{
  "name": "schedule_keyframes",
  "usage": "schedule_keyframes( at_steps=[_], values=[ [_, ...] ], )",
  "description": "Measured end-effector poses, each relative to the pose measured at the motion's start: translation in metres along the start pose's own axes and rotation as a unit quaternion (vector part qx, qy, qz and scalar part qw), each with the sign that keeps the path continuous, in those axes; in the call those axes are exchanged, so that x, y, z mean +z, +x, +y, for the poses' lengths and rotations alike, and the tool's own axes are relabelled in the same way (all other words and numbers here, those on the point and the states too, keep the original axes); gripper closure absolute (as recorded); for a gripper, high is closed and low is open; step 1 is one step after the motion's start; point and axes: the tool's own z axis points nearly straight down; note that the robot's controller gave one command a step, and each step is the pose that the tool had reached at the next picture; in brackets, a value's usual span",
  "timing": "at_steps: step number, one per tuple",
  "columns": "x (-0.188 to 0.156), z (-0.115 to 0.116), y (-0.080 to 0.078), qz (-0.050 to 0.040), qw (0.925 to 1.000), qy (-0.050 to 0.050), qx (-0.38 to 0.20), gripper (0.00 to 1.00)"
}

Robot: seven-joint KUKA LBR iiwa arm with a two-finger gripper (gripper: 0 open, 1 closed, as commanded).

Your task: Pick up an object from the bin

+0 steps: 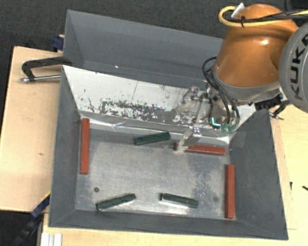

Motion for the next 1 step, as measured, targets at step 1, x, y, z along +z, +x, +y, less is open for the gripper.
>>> schedule_keyframes(
  at_steps=[1],
  values=[
    [-0.0043,-0.0003,-0.0014,-0.0041,1.0000,0.000,0.001,1.00]
  ],
)
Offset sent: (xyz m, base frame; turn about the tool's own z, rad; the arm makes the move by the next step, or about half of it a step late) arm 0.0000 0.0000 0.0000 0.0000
